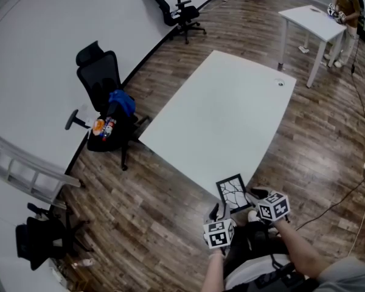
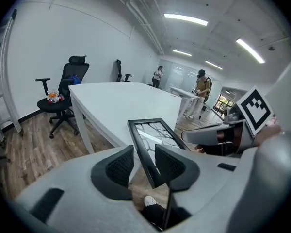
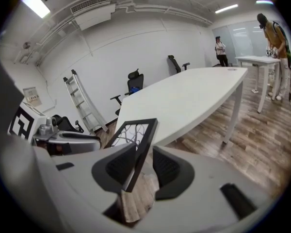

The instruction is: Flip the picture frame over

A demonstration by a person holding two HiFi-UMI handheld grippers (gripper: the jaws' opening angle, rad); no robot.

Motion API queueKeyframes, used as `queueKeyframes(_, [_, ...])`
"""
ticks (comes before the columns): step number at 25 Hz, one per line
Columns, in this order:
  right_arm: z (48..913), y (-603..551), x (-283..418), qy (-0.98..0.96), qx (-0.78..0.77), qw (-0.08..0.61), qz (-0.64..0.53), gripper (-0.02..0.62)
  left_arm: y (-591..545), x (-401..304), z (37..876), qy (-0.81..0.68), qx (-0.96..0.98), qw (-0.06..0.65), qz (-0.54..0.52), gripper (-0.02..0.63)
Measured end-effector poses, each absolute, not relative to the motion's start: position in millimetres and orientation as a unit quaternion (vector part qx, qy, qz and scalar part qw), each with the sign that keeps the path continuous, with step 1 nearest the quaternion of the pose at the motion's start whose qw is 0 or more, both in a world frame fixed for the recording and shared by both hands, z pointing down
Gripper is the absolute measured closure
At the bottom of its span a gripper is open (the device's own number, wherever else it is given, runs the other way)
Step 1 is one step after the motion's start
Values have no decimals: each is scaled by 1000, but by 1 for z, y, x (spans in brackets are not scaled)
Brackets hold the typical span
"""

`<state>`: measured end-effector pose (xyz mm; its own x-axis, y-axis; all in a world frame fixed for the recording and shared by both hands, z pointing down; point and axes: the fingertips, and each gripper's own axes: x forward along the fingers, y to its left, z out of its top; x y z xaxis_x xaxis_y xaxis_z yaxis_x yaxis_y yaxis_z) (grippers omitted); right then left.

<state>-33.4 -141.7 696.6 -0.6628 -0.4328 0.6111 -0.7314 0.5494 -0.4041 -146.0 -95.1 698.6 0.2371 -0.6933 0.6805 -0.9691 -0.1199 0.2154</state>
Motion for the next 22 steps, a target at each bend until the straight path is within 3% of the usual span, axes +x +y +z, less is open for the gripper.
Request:
queueKeyframes(10, [708, -135, -38, -833, 296, 184, 430, 474, -94, -146, 713, -573, 702, 367, 210, 472])
queueKeyframes(22, [713, -138, -50, -831, 269, 185, 450, 474, -95, -145, 724, -557, 693, 413, 194, 472])
